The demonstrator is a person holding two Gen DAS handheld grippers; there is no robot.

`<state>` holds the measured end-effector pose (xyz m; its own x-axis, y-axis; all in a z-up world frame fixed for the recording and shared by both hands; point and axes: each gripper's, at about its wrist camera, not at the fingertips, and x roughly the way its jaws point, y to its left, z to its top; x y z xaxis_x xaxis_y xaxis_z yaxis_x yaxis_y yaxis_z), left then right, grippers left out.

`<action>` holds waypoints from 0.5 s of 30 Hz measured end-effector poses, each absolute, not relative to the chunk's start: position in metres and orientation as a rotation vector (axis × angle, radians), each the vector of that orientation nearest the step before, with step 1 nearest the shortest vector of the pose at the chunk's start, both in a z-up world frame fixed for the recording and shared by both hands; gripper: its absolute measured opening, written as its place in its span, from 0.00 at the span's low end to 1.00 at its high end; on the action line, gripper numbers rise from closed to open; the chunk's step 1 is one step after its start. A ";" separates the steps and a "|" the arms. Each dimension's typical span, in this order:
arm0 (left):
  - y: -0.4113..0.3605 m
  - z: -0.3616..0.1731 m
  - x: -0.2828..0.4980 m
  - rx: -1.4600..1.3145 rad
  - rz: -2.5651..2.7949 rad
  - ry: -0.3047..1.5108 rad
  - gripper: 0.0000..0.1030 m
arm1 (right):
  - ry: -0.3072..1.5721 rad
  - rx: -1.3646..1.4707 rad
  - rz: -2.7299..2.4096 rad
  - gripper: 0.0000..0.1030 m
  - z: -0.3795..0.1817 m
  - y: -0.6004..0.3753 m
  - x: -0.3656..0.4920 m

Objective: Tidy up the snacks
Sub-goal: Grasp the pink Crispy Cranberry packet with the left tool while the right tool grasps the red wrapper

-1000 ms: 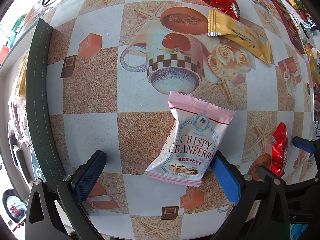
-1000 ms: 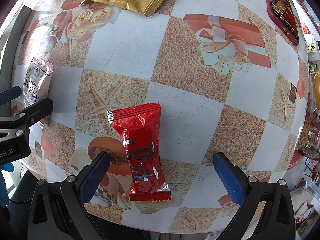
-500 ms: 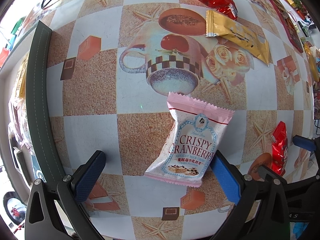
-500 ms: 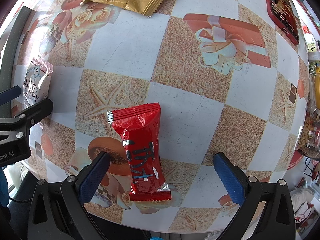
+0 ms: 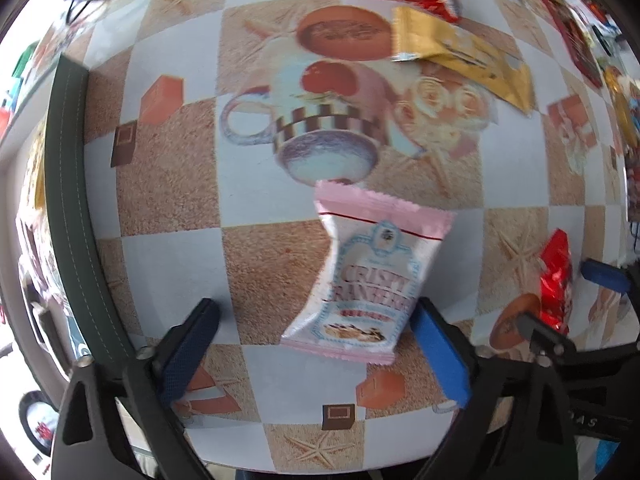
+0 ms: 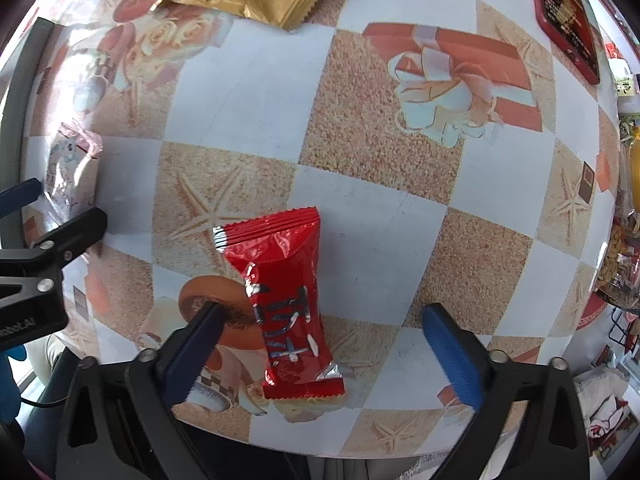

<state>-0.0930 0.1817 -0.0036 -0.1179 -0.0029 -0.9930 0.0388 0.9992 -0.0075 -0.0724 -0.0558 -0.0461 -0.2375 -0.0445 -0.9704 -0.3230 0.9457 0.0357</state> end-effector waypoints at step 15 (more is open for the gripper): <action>0.171 0.040 -0.048 0.056 -0.141 1.605 0.40 | 1.759 -0.015 0.314 0.21 -0.014 -0.063 -0.045</action>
<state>-0.0484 0.1709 0.0395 -0.0398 -0.0518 -0.9979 0.1232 0.9908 -0.0564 -0.0454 -0.0633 -0.0139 -0.2145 0.1612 -0.9633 -0.1816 0.9625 0.2015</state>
